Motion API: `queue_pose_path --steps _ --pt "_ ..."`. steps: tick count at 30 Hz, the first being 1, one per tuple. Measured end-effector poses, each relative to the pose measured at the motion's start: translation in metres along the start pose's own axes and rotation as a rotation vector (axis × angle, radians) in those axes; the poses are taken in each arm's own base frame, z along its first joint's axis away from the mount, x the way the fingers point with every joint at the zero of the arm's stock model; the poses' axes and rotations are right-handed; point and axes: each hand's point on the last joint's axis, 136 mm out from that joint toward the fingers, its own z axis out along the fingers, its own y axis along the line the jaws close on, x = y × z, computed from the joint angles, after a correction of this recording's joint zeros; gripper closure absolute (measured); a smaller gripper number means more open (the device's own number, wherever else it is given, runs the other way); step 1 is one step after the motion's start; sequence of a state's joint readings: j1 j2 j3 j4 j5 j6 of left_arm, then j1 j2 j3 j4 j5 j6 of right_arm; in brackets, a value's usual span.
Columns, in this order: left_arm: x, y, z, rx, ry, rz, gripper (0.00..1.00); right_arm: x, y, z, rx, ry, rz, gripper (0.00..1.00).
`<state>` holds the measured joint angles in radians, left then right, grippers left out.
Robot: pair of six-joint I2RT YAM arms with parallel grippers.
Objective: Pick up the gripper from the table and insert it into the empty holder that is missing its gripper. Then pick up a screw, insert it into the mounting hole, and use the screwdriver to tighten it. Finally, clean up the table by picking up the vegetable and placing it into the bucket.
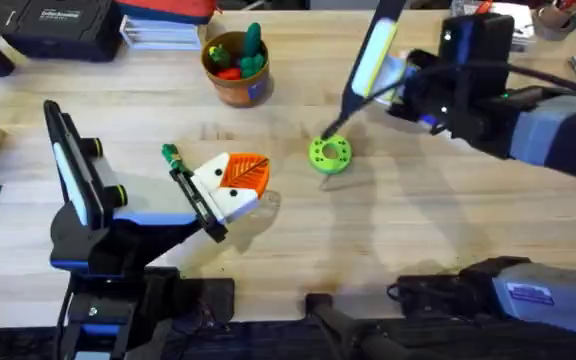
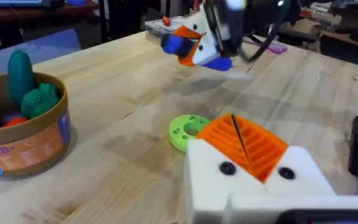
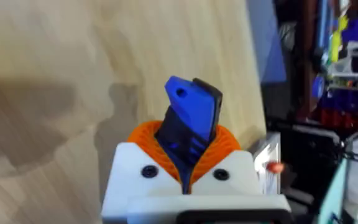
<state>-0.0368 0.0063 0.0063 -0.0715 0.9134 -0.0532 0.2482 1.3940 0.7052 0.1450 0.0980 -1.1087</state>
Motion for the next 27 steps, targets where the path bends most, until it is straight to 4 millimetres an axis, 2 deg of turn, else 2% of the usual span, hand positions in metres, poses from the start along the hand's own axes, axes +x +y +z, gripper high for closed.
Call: queue_pose_path --steps 3,6,9,13,14,18,20,22,27 --pt "0.0 0.0 0.0 0.0 0.0 0.0 0.992 0.041 0.011 0.011 -0.052 0.133 -0.092 0.972" --pt "0.0 0.0 0.0 0.0 0.0 0.0 0.992 0.065 0.028 0.021 -0.12 0.203 -0.145 0.972" --pt "0.0 0.0 0.0 0.0 0.0 0.0 0.992 0.079 0.048 0.028 -0.197 0.242 -0.184 0.972" --pt "0.0 0.0 0.0 0.0 0.0 0.0 0.992 0.08 0.048 0.033 -0.21 0.253 -0.211 0.967" --pt "0.0 0.0 0.0 0.0 0.0 0.0 0.992 0.08 0.047 0.033 -0.213 0.255 -0.212 0.891" --pt "0.0 0.0 0.0 0.0 0.0 0.0 0.992 0.073 0.039 0.036 -0.192 0.249 -0.221 0.31" --pt "0.0 0.0 0.0 0.0 0.0 0.0 0.992 0.069 0.029 0.037 -0.162 0.254 -0.209 0.054" --pt "0.0 0.0 0.0 0.0 0.0 0.0 0.992 0.069 0.027 0.037 -0.15 0.268 -0.164 0.013" --pt "0.0 0.0 0.0 0.0 0.0 0.0 0.992 0.063 0.03 0.034 -0.13 0.288 -0.022 0.008"
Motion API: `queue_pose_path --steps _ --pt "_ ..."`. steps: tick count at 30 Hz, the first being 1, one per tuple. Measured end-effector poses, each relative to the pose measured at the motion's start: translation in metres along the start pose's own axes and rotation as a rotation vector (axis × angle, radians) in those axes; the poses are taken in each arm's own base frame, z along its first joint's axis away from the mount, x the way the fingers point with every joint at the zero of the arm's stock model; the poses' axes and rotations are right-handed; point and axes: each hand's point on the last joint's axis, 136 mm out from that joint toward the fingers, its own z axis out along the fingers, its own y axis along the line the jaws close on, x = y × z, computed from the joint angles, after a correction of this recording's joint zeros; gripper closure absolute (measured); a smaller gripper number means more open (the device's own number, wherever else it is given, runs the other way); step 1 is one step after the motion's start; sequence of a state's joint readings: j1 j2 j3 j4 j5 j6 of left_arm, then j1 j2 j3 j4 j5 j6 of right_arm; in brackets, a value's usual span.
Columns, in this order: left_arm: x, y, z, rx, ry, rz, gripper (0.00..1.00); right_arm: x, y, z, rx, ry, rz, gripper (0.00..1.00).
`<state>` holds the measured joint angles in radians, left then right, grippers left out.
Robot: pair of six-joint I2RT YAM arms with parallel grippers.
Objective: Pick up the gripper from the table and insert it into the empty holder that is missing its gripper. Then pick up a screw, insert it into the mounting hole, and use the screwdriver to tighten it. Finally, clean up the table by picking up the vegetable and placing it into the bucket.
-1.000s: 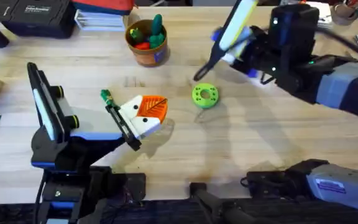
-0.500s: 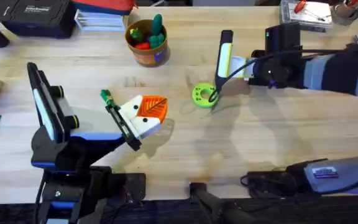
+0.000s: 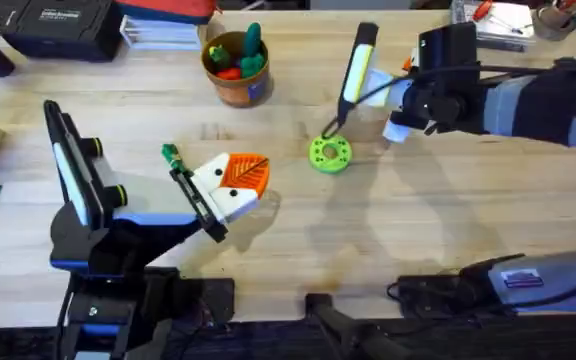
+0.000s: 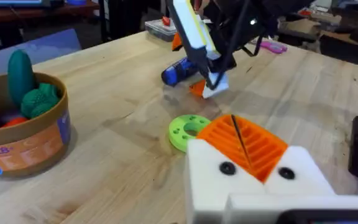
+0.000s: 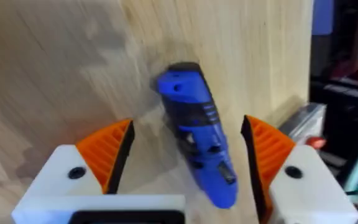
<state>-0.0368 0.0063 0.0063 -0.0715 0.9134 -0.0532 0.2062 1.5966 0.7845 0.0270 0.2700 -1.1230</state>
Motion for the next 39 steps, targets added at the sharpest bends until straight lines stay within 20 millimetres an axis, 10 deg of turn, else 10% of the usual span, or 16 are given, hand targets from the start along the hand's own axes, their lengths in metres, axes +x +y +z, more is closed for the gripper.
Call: queue_pose_path --steps 6,12,19,39 --pt "0.0 0.0 0.0 0.0 0.0 0.0 0.992 -0.011 0.02 -0.028 -0.116 -0.032 0.311 0.007" --pt "0.0 0.0 0.0 0.0 0.0 0.001 0.983 -0.041 -0.018 -0.076 -0.123 -0.192 0.576 0.007" --pt "0.0 0.0 0.0 0.002 0.0 0.0 0.044 -0.073 -0.026 -0.127 -0.256 -0.401 0.829 0.007" --pt "-0.04 0.034 -0.027 -0.351 0.087 -0.174 0.014 -0.097 -0.001 -0.142 -0.55 -0.425 1.142 0.007"
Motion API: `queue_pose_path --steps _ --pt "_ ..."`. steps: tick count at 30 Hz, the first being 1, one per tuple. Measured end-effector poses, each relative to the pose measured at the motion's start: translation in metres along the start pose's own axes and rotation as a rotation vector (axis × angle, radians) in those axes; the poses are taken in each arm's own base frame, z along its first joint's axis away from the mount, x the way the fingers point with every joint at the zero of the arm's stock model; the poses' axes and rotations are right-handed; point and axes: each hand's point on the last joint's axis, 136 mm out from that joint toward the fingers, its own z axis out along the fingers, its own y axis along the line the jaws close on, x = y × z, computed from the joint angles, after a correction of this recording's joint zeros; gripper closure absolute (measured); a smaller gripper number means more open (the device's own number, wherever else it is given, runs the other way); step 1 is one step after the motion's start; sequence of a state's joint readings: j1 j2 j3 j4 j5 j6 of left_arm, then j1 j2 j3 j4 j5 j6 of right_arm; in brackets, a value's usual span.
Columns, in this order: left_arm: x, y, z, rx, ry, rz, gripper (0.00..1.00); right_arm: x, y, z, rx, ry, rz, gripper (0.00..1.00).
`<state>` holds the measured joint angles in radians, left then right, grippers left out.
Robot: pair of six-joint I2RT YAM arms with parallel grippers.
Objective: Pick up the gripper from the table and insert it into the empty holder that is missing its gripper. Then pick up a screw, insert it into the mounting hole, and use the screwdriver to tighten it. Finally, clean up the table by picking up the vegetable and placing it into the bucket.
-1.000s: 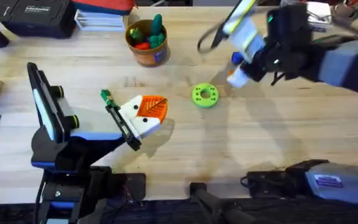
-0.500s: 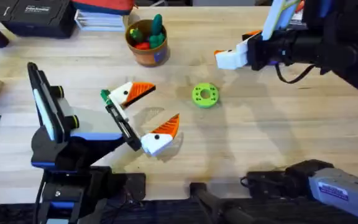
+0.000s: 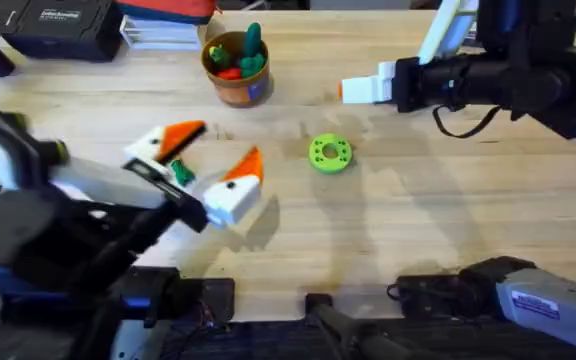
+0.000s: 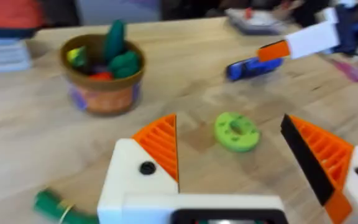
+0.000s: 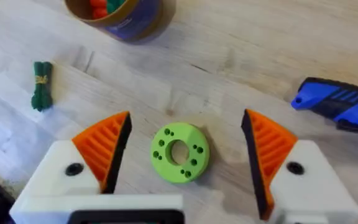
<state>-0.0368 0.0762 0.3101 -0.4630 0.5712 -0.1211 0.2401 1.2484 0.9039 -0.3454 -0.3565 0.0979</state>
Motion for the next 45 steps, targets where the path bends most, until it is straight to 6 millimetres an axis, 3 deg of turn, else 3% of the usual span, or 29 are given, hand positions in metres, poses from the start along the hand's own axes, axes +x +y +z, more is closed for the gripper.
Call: queue_pose_path --steps 5,10,20,28,29,34,40,45 --pt "-0.014 0.027 -0.019 -0.237 0.152 -0.046 0.015 0.0 0.0 0.0 -0.002 0.0 0.021 0.007" --pt "-0.027 0.05 -0.015 -0.353 0.219 -0.057 0.015 0.0 0.001 0.0 -0.004 0.001 0.038 0.009" --pt "-0.017 0.068 -0.014 -0.455 0.254 -0.181 0.014 0.0 0.001 0.0 -0.004 0.0 0.045 0.007" --pt "0.015 0.115 -0.023 -0.752 0.357 -0.376 0.015 -0.003 0.001 0.0 -0.005 -0.01 0.041 0.007" --pt "0.03 0.13 -0.019 -0.825 0.419 -0.416 0.015 -0.004 0.001 0.0 -0.006 -0.018 0.038 0.007" --pt "0.057 0.153 -0.002 -0.907 0.522 -0.463 0.016 -0.005 0.001 0.0 -0.007 -0.021 0.037 0.007" --pt "0.1 0.171 0.012 -0.969 0.67 -0.528 0.015 -0.005 0.001 0.0 -0.007 -0.021 0.037 0.007" --pt "0.127 0.182 0.009 -1.048 0.722 -0.638 0.012 -0.005 0.001 0.0 -0.007 -0.021 0.036 0.007"
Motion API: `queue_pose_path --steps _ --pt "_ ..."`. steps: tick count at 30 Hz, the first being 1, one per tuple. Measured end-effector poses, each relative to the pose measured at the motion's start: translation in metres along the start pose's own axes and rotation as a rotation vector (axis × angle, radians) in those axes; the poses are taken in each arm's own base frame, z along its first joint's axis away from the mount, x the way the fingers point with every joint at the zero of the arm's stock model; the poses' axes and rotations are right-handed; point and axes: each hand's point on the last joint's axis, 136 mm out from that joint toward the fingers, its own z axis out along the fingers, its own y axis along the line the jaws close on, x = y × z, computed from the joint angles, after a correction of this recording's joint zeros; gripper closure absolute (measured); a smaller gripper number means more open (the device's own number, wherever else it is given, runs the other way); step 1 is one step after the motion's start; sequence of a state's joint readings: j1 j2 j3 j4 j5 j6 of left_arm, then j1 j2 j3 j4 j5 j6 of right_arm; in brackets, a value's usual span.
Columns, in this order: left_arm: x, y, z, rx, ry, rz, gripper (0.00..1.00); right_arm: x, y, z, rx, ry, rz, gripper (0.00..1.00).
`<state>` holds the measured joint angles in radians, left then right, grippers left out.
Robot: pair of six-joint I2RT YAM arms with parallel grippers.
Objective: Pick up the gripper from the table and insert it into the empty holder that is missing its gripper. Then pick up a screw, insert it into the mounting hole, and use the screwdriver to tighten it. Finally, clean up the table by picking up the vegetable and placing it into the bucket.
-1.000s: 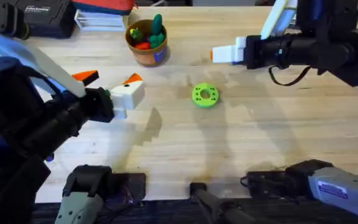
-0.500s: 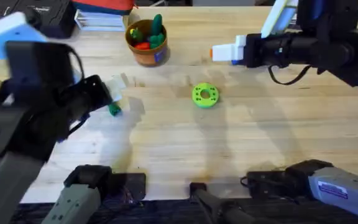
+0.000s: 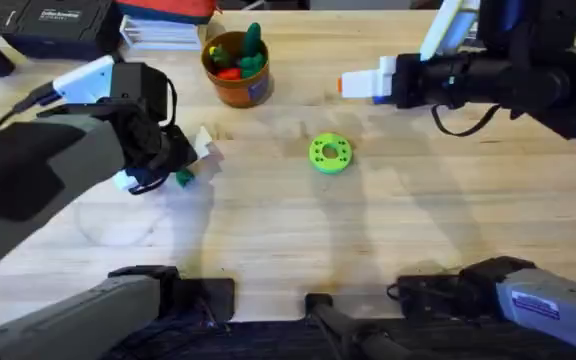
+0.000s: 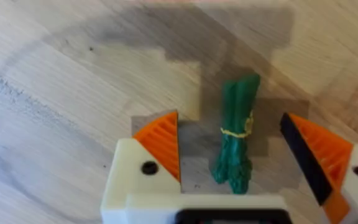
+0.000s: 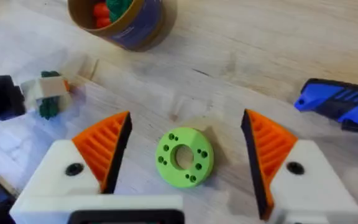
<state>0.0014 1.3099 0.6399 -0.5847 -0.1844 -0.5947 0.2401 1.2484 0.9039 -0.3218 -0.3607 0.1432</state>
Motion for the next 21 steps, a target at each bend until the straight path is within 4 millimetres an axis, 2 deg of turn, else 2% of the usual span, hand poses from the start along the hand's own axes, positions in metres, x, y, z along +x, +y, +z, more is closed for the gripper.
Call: queue_pose_path --steps 1,3,4,6,7,11,14,17,21 --pt "0.0 0.001 0.002 -0.005 0.004 -0.023 0.048 0.0 0.0 0.0 0.0 0.0 0.0 0.007" --pt "-0.004 0.001 0.001 -0.002 -0.006 -0.05 0.236 0.0 0.0 0.0 0.0 0.0 0.0 0.007" --pt "-0.005 0.002 0.001 -0.003 -0.006 -0.074 0.607 0.0 0.0 0.0 0.0 0.0 0.0 0.007" --pt "-0.005 0.002 0.001 -0.003 -0.006 -0.08 0.872 0.0 0.0 0.0 0.0 0.0 0.0 0.007" --pt "-0.006 0.001 0.001 0.002 -0.01 -0.083 0.963 0.0 0.0 0.0 0.0 0.0 0.0 0.007" --pt "-0.006 -0.005 -0.004 0.023 0.018 -0.084 0.98 0.0 -0.001 0.001 0.001 0.001 0.0 0.007" --pt "-0.018 -0.019 -0.019 0.068 0.03 -0.088 0.98 0.003 -0.003 0.005 0.002 0.014 0.008 0.009" --pt "-0.049 -0.041 -0.048 0.144 -0.011 -0.099 0.98 0.006 -0.005 0.009 0.005 0.03 0.016 0.008" --pt "-0.104 -0.076 -0.101 0.278 -0.15 -0.105 0.98 0.005 -0.005 0.01 0.004 0.026 0.017 0.008"
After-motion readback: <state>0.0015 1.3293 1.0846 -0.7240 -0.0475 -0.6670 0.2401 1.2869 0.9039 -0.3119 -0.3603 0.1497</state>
